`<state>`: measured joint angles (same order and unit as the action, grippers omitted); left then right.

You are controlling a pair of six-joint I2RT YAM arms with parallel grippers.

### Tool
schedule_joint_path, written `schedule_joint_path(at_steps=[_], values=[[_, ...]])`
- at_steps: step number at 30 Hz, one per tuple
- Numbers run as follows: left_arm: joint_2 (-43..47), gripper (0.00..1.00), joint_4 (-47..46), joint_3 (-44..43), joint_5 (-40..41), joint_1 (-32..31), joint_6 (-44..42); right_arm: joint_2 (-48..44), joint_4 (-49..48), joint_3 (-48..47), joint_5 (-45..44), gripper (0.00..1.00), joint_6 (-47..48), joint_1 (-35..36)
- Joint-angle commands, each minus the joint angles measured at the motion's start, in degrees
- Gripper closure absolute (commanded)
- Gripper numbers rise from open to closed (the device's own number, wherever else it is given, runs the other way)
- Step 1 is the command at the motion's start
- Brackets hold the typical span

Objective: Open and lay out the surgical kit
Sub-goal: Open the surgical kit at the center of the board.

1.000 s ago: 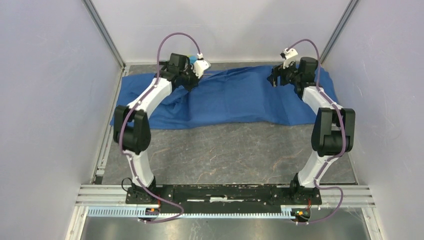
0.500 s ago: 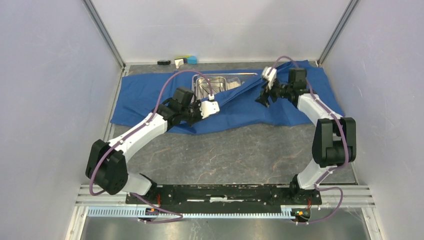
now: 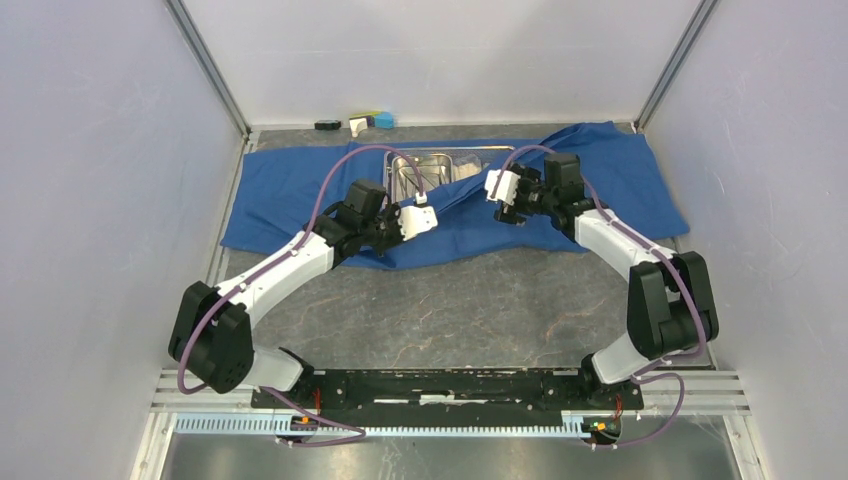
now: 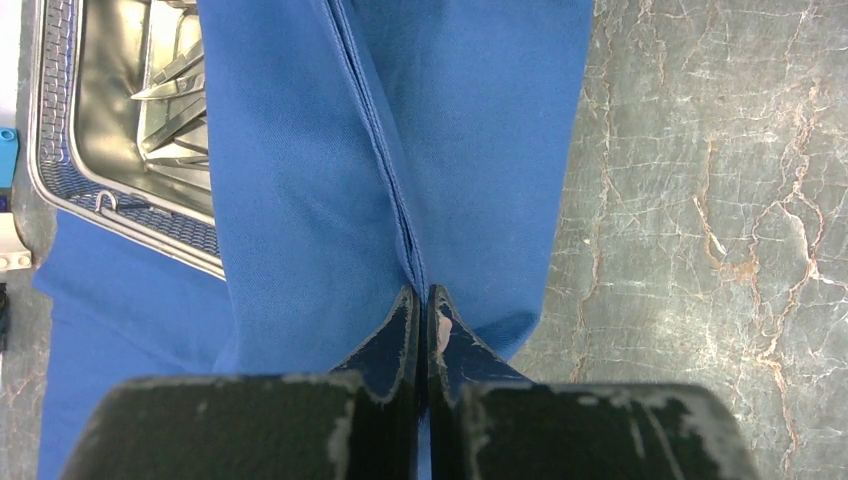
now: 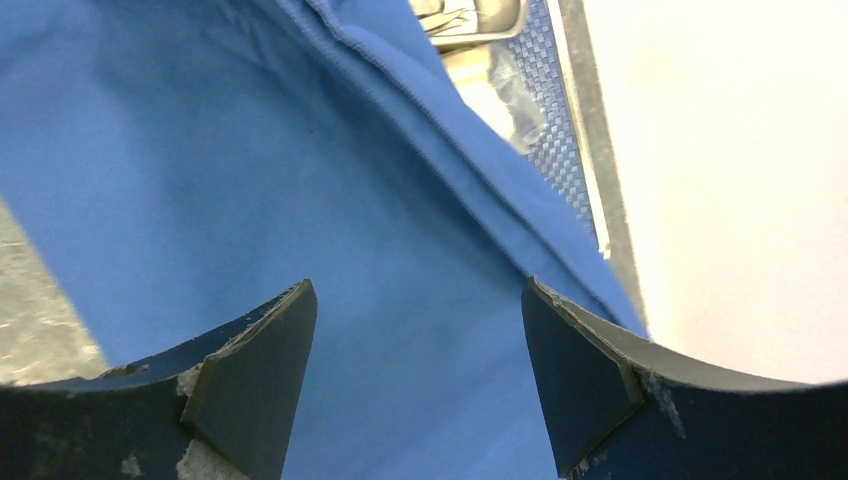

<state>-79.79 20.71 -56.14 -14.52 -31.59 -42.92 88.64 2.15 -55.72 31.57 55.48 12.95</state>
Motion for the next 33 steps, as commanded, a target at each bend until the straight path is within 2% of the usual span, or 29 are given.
schedule_joint_path(at_steps=[1,7,13,22,27,33], values=[[0.27,0.98,-1.39,-1.68,0.98,0.02,0.55,2.52,-2.53,-6.02,-8.33,0.17,7.36,1.67],[0.16,0.98,-1.07,-2.13,1.20,0.00,0.00,8.35,2.77,-13.77,-11.70,0.17,13.50,2.67],[-0.08,0.98,-1.02,-2.54,1.34,0.00,-0.31,16.89,14.33,-25.37,-12.74,0.17,17.00,2.87],[-0.58,0.98,-0.67,-2.92,2.22,0.01,-1.02,15.99,15.69,-24.79,-13.02,0.17,18.77,3.18],[-0.43,0.98,-0.25,-3.01,2.33,-0.01,-1.67,13.96,12.87,-21.45,-14.74,0.17,20.26,3.37],[-0.47,0.98,0.16,-3.27,2.53,0.02,-2.37,17.78,12.77,-25.48,-17.41,0.17,21.32,4.07]])
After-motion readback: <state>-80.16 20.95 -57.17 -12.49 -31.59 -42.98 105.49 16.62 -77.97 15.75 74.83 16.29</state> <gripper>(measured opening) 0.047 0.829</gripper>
